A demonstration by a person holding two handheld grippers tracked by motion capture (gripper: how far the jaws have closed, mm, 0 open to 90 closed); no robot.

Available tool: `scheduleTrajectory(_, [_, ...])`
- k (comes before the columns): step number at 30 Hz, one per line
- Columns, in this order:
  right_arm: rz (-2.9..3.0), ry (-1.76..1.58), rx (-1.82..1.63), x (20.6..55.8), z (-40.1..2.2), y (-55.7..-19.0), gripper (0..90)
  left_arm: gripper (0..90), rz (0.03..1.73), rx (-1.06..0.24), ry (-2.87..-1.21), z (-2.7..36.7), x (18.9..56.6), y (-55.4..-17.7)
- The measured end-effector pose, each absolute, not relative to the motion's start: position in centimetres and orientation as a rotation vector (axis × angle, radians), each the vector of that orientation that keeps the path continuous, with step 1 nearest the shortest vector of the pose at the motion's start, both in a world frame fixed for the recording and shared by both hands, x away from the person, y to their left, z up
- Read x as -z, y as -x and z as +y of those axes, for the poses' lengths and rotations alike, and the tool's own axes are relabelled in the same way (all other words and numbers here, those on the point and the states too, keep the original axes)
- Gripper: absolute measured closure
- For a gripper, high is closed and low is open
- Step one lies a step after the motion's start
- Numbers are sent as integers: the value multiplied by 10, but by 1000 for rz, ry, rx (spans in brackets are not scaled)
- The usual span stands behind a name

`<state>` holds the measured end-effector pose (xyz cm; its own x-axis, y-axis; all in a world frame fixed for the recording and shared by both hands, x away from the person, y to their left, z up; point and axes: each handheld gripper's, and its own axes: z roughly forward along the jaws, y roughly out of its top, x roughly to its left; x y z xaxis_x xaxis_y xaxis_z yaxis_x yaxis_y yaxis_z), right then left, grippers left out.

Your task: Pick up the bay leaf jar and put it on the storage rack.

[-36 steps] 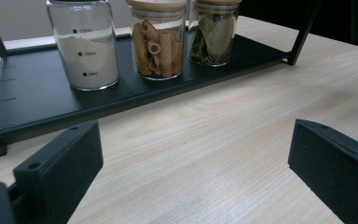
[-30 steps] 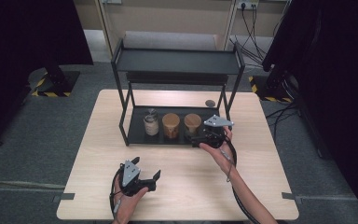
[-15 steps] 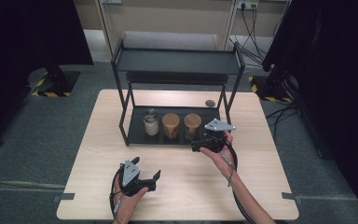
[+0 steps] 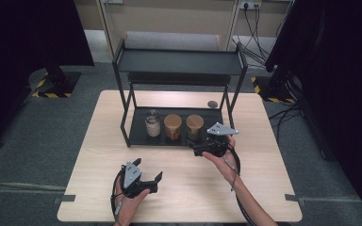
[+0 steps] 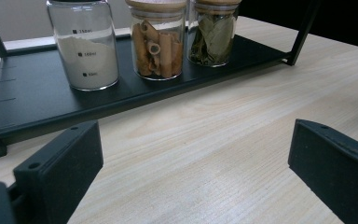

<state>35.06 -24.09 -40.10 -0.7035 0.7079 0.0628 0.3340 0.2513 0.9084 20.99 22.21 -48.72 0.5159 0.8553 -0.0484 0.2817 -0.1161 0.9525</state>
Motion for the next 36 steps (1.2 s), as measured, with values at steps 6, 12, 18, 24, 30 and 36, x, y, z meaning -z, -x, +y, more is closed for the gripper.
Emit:
scheduleTrajectory(6, [2168,-953,-1442,402,-244,-347,63,26,978,-656,-1665,222,487,-210])
scheduleTrajectory(12, [2168,-960,-1456,404,-247,-343,63,26,977,-657,-1666,222,487,-210])
scheduleTrajectory(18, [2172,-958,-1469,404,-250,-339,62,26,977,-657,-1666,222,487,-210])
scheduleTrajectory(24, [2171,-949,-1484,404,-253,-335,63,25,978,-656,-1664,222,487,-210])
scheduleTrajectory(30, [2169,-945,-1504,404,-255,-331,63,26,979,-656,-1664,222,487,-210])
scheduleTrajectory(36, [2175,-942,-1506,405,-255,-328,63,26,979,-656,-1665,222,487,-210])
